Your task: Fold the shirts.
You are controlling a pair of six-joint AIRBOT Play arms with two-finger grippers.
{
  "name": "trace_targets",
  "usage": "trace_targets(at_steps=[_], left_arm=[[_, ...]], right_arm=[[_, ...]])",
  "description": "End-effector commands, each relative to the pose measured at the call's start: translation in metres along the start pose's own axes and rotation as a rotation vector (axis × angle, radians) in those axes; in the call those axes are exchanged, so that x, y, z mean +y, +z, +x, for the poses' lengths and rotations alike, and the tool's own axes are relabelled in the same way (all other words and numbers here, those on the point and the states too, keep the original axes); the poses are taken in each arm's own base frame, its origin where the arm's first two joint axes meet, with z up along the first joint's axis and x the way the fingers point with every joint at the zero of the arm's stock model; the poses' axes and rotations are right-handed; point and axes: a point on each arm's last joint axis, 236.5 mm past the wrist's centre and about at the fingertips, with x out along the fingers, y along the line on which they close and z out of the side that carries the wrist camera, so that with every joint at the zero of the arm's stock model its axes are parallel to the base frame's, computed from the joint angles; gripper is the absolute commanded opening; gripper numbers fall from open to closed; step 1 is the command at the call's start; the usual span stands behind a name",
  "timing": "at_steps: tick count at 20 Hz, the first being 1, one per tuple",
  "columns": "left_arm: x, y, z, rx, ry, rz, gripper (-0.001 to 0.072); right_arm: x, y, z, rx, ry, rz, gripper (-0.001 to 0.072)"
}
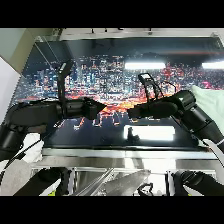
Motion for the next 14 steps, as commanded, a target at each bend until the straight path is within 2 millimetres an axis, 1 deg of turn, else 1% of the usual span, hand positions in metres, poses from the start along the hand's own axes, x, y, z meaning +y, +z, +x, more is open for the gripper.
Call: trace_targets(at_steps=[1, 3, 5, 14], left_arm=[[-0.012, 0.007, -0.017, -0.053, -0.011, 0.03, 0.0014], [-0.018, 0.011, -0.026, -0.087, -0.015, 0.046, 0.0014], [-0.018, 0.014, -0.033, -0.109, 0.001, 0.071, 0.0014], [-0.027, 0.017, -0.058, -0.166, 0.015, 0.125, 0.0014]], right_arm=[[-0.002, -0.002, 0.007, 0.016, -0.004, 0.003, 0.0018], [-0.003, -0.003, 0.011, 0.026, -0.008, 0.005, 0.0018], [-0.004, -0.004, 0.014, 0.034, -0.01, 0.007, 0.0018], [-0.005, -0.005, 0.018, 0.044, -0.014, 0.009, 0.0018]])
